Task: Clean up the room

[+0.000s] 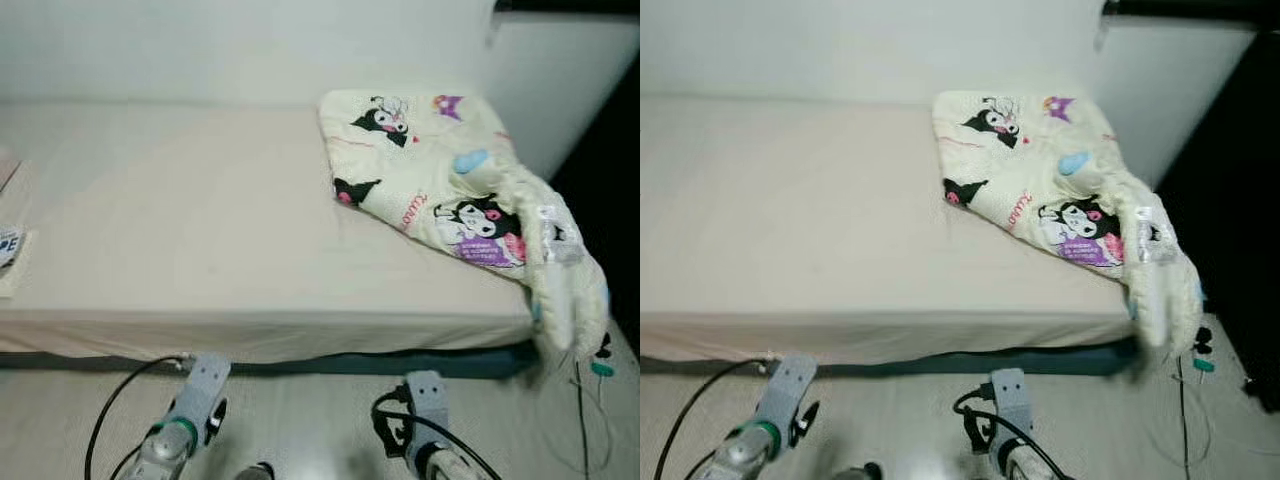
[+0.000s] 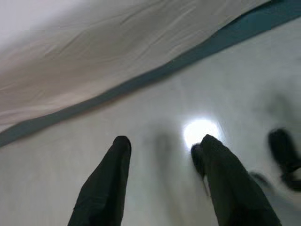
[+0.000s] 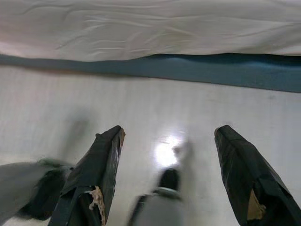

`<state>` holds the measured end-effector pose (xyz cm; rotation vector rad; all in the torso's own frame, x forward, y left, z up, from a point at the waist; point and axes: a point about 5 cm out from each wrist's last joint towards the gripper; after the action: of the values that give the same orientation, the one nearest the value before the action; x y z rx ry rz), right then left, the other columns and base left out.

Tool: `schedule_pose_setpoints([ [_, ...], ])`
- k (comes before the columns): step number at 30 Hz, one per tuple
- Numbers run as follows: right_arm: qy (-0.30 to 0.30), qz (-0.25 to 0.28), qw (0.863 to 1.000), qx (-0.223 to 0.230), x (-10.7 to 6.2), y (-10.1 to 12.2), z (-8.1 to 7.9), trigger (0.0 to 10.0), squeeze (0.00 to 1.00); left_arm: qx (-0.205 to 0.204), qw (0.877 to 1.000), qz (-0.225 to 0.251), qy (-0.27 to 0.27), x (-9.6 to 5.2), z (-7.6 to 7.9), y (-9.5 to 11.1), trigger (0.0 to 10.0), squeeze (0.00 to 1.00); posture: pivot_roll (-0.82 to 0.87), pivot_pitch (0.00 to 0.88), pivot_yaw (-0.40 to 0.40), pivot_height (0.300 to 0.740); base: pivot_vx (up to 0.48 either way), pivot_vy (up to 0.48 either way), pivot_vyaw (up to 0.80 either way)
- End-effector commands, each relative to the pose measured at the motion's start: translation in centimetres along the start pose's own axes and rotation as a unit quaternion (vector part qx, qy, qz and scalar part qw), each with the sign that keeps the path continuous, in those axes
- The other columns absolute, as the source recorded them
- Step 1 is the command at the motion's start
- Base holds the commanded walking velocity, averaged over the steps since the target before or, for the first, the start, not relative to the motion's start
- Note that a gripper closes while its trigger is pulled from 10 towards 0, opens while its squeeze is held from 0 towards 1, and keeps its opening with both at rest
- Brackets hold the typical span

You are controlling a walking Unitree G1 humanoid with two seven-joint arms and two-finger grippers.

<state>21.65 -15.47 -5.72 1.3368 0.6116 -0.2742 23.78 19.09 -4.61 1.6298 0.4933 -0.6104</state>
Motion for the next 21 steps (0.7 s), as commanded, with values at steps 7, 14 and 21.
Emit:
schedule_pose_setpoints([
  [7, -0.003, -0.013, 1.000, 0.018, -0.27, -0.71, -0.11, 10.0, 0.00, 0.007, 1.000, -0.007, 0.000, -0.04, -0.22, -0.21, 10.0, 0.00, 0.06, 0.033, 0.015, 0.740, 0.000, -0.278, 0.00],
  [14, -0.004, -0.011, 1.000, 0.018, -0.26, -0.65, -0.07, 10.0, 0.00, 0.009, 1.000, -0.008, 0.000, -0.05, -0.27, -0.22, 10.0, 0.00, 0.06, 0.031, 0.016, 0.740, 0.000, -0.278, 0.00],
  [21, -0.003, -0.010, 1.000, 0.019, -0.26, -0.64, -0.07, 10.0, 0.00, 0.011, 1.000, -0.008, 0.000, -0.06, -0.34, -0.21, 10.0, 0.00, 0.06, 0.030, 0.017, 0.740, 0.000, -0.279, 0.00],
])
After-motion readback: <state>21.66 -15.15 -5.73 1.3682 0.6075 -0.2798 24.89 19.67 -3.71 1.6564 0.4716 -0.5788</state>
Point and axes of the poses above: a point about 5 cm out from each wrist's last joint towards the gripper, its own x axis pointing out of the wrist towards the gripper, its own y axis along the axis of the wrist's last joint, z = x × y, and after that the axes turned 15 degrees about -x, right-handed
